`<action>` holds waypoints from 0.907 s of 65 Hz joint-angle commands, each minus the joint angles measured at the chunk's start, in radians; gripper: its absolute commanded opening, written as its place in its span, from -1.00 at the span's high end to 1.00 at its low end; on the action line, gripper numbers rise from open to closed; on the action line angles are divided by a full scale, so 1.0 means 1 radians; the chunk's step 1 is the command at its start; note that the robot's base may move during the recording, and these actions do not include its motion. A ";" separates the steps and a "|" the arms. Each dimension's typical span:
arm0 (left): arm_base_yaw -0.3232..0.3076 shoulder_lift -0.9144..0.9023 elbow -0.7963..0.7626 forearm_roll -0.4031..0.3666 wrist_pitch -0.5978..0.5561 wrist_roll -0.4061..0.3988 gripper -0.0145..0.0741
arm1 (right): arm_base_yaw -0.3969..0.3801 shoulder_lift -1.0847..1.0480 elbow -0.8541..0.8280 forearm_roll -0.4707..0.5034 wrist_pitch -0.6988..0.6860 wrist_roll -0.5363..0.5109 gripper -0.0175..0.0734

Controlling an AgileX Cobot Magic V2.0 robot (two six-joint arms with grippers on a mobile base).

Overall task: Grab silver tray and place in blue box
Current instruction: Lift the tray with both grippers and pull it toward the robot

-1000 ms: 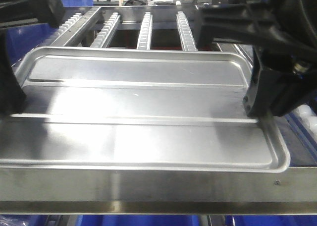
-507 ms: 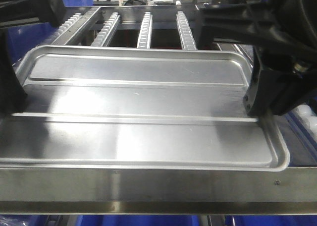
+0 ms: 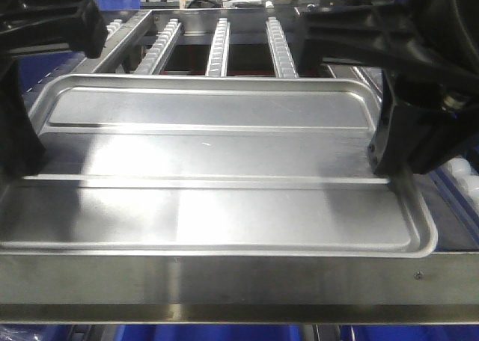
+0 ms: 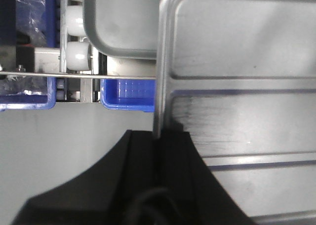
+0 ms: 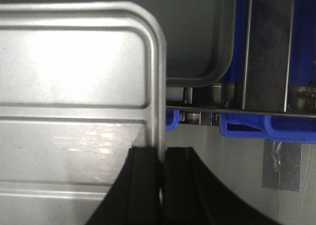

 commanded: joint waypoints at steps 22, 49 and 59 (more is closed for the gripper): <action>-0.007 -0.018 -0.021 0.046 0.003 -0.029 0.91 | -0.002 -0.027 -0.026 -0.059 -0.004 0.001 0.50; -0.007 -0.018 -0.021 0.063 0.006 -0.040 0.91 | -0.002 -0.027 -0.026 -0.059 -0.004 0.001 0.50; -0.007 -0.018 -0.021 0.063 0.006 -0.040 0.91 | -0.002 -0.027 -0.026 -0.059 -0.004 0.001 0.50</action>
